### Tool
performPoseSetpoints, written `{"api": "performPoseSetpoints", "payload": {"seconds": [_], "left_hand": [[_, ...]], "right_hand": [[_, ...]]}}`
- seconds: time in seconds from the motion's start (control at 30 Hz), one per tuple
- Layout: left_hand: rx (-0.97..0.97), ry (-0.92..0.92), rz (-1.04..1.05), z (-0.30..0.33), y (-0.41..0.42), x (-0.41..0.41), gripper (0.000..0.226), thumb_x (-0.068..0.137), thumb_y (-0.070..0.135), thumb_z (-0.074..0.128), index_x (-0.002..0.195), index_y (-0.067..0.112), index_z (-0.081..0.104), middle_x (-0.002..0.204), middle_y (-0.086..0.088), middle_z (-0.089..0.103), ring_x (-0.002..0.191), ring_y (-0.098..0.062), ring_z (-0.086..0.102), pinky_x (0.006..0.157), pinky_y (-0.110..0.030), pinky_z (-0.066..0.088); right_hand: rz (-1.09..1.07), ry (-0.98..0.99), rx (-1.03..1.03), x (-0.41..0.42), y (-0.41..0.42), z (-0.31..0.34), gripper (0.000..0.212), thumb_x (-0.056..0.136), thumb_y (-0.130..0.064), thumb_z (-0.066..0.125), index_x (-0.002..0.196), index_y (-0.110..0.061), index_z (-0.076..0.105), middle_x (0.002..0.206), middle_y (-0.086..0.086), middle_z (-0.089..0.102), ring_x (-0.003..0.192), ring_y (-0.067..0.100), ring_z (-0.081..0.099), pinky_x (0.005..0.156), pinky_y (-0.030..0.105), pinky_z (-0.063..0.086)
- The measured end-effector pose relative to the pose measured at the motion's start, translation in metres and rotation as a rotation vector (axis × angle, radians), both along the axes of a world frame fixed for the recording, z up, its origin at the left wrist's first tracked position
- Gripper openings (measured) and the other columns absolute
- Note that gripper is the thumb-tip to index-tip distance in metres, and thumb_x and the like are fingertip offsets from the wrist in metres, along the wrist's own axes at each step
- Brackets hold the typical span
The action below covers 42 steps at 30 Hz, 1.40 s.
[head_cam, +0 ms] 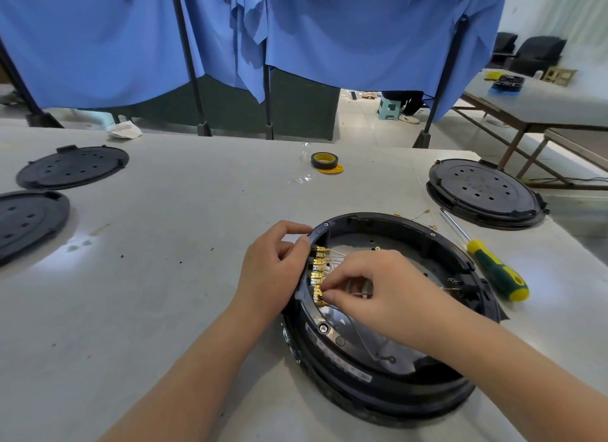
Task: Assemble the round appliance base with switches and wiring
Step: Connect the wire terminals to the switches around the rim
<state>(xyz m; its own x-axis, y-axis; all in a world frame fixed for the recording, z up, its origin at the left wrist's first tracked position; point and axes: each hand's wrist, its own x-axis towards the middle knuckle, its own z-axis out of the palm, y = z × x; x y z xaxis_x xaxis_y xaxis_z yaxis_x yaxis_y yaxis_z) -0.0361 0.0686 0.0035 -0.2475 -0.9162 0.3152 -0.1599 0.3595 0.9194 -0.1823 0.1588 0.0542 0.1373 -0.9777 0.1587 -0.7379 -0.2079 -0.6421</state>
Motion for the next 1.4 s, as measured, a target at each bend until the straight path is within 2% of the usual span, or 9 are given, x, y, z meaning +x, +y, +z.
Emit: {"api": "performPoseSetpoints", "payload": {"seconds": [0.07, 0.17, 0.27, 0.47, 0.73, 0.9, 1.07, 1.23, 1.4], "left_hand": [[-0.01, -0.007, 0.009, -0.0006, 0.0007, -0.0001, 0.016, 0.092, 0.02, 0.052, 0.093, 0.029, 0.066, 0.059, -0.022, 0.062, 0.05, -0.039, 0.051, 0.049, -0.046, 0.045], [-0.019, -0.02, 0.017, -0.0017, 0.0006, 0.0002, 0.019, 0.094, 0.016, 0.051, 0.093, 0.028, 0.066, 0.053, -0.018, 0.056, 0.042, -0.02, 0.041, 0.044, -0.034, 0.035], [-0.014, -0.027, 0.027, -0.0021, 0.0002, -0.0002, 0.021, 0.094, 0.014, 0.05, 0.093, 0.027, 0.066, 0.045, -0.007, 0.049, 0.04, -0.013, 0.036, 0.043, -0.029, 0.03], [-0.016, -0.044, 0.042, -0.0021, 0.0008, -0.0003, 0.022, 0.095, 0.013, 0.048, 0.094, 0.025, 0.066, 0.042, 0.004, 0.044, 0.038, -0.008, 0.034, 0.04, -0.023, 0.028], [-0.037, -0.051, 0.068, -0.0016, 0.0014, -0.0021, 0.023, 0.096, 0.012, 0.047, 0.094, 0.023, 0.067, 0.045, 0.001, 0.047, 0.039, -0.008, 0.036, 0.04, -0.024, 0.029], [-0.045, -0.052, 0.078, -0.0024, 0.0007, -0.0025, 0.024, 0.096, 0.012, 0.047, 0.094, 0.023, 0.067, 0.042, 0.006, 0.044, 0.038, -0.006, 0.035, 0.04, -0.019, 0.028], [-0.055, -0.047, 0.068, -0.0021, 0.0006, -0.0028, 0.023, 0.096, 0.013, 0.047, 0.094, 0.024, 0.067, 0.044, 0.003, 0.046, 0.038, -0.006, 0.035, 0.04, -0.022, 0.027], [-0.064, -0.059, 0.081, -0.0012, 0.0015, -0.003, 0.024, 0.095, 0.012, 0.047, 0.093, 0.024, 0.067, 0.041, 0.006, 0.043, 0.038, -0.006, 0.033, 0.04, -0.021, 0.027], [-0.065, -0.072, 0.07, 0.0002, 0.0017, -0.0021, 0.023, 0.096, 0.01, 0.046, 0.096, 0.021, 0.067, 0.04, 0.009, 0.043, 0.037, -0.007, 0.034, 0.04, -0.018, 0.026]], "right_hand": [[-0.001, 0.005, -0.007, 0.0004, 0.0006, -0.0004, 0.009, 0.083, -0.023, 0.07, 0.083, -0.031, 0.075, 0.078, -0.021, 0.065, 0.082, -0.004, 0.06, 0.07, 0.007, 0.043], [-0.006, 0.008, -0.003, -0.0006, 0.0012, -0.0003, 0.011, 0.083, -0.022, 0.069, 0.083, -0.031, 0.074, 0.076, -0.02, 0.066, 0.079, -0.004, 0.059, 0.068, 0.008, 0.044], [-0.027, -0.005, -0.01, -0.0014, 0.0016, -0.0009, 0.011, 0.082, -0.023, 0.07, 0.08, -0.034, 0.073, 0.075, -0.02, 0.066, 0.075, -0.002, 0.059, 0.065, 0.01, 0.045], [-0.026, -0.01, -0.015, -0.0004, 0.0009, -0.0029, 0.009, 0.082, -0.025, 0.07, 0.081, -0.034, 0.073, 0.074, -0.021, 0.065, 0.075, -0.003, 0.059, 0.065, 0.008, 0.043], [-0.025, -0.023, -0.047, 0.001, 0.0012, -0.0062, 0.009, 0.081, -0.022, 0.071, 0.079, -0.03, 0.073, 0.073, -0.017, 0.064, 0.072, 0.004, 0.058, 0.063, 0.014, 0.044], [-0.015, -0.001, -0.078, 0.0024, 0.0014, -0.0075, 0.009, 0.082, -0.021, 0.071, 0.08, -0.029, 0.074, 0.073, -0.014, 0.065, 0.073, 0.007, 0.058, 0.063, 0.015, 0.045], [0.007, 0.036, -0.096, 0.0032, -0.001, -0.0073, 0.008, 0.083, -0.02, 0.071, 0.085, -0.027, 0.075, 0.076, -0.015, 0.062, 0.078, 0.005, 0.058, 0.067, 0.012, 0.042], [-0.001, 0.032, -0.1, 0.0041, -0.0007, -0.0084, 0.008, 0.083, -0.02, 0.071, 0.086, -0.027, 0.075, 0.074, -0.016, 0.06, 0.075, 0.004, 0.057, 0.065, 0.01, 0.041], [0.008, 0.035, -0.101, 0.004, -0.0006, -0.0084, 0.009, 0.085, -0.021, 0.069, 0.088, -0.027, 0.074, 0.079, -0.013, 0.064, 0.076, 0.005, 0.058, 0.068, 0.017, 0.045]]}}
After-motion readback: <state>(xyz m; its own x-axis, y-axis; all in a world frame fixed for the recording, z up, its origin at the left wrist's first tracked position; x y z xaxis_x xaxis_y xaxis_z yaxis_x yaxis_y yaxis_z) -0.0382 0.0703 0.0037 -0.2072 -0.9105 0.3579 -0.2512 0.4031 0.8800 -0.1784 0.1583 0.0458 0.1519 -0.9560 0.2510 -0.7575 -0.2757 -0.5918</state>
